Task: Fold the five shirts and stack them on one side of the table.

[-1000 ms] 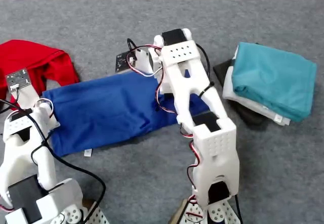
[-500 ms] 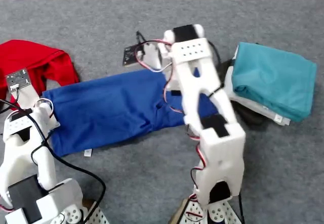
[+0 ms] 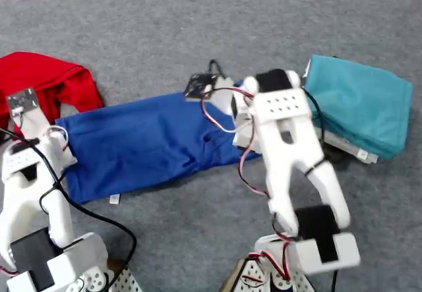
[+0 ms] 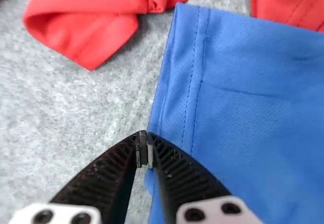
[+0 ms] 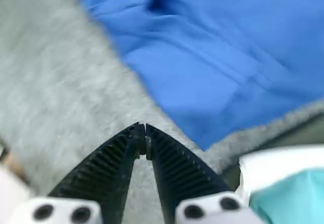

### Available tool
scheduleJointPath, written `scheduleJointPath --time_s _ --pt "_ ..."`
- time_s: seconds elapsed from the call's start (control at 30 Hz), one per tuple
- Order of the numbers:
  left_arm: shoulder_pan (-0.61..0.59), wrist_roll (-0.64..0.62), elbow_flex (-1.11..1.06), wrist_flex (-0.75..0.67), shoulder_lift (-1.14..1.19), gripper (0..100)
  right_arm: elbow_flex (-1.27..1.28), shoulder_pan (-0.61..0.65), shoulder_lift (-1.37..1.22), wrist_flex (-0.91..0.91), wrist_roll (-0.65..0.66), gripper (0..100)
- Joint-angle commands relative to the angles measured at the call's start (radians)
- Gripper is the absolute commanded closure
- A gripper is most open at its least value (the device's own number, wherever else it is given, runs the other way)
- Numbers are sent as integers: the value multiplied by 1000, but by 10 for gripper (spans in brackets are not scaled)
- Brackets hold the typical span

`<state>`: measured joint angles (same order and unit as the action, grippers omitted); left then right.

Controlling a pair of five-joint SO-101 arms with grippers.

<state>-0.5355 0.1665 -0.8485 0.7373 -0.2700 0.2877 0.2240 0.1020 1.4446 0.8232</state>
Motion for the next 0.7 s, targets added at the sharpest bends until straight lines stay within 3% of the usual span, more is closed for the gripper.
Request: scheduleJointPath --time_s 0.0,0.13,0.3,0.43,0.67 --pt "-21 2 196 241 -2 982 41 -64 81 -152 -189 993" --pt "-26 2 431 539 8 952 44 -113 87 -333 -358 993" --pt "-17 2 543 740 10 783 44 -130 82 -549 -468 993" --pt "-48 11 508 740 10 784 104 -133 67 -761 -566 993" --pt "-57 57 339 557 15 779 325 -130 44 -1123 -651 993"
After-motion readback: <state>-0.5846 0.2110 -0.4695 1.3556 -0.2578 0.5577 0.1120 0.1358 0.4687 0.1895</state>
